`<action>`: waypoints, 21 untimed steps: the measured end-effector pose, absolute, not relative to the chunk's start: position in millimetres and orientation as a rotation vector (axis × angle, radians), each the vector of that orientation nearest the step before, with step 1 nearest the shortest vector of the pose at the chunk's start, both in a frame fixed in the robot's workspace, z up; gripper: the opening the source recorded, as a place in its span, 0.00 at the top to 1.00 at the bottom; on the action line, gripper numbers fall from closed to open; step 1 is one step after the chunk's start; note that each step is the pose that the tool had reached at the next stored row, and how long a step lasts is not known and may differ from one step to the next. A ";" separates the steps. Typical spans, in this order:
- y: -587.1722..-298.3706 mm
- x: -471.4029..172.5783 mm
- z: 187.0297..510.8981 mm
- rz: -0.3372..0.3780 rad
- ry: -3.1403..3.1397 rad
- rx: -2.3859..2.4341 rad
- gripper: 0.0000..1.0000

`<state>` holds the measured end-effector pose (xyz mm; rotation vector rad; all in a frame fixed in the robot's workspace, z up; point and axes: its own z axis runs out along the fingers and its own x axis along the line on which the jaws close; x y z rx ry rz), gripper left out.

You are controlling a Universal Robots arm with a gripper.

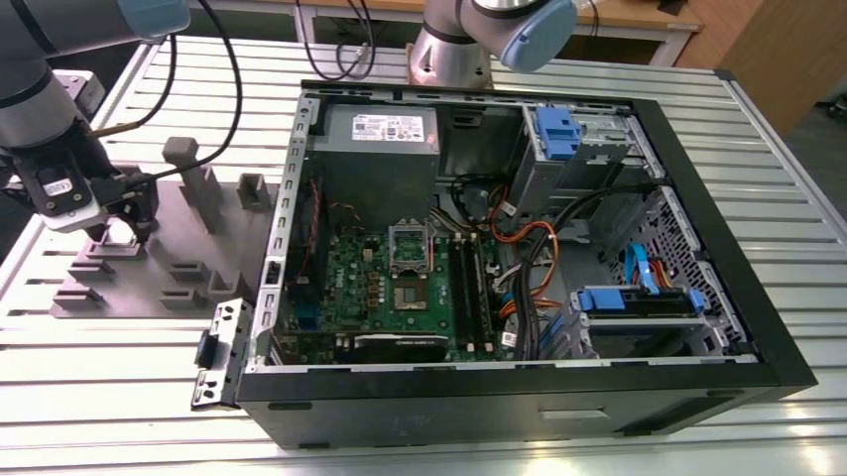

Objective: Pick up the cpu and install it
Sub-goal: 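Pick up the cpu and move it towards the insertion slot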

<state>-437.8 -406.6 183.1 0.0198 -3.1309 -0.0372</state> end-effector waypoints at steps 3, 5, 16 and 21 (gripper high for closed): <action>-406.5 -437.9 182.5 -0.037 -3.131 0.015 0.42; -406.3 -437.9 182.2 -0.035 -3.131 0.011 0.42; -406.1 -437.9 181.7 -0.034 -3.131 -0.001 0.43; -406.1 -437.9 181.7 -0.034 -3.131 -0.002 0.50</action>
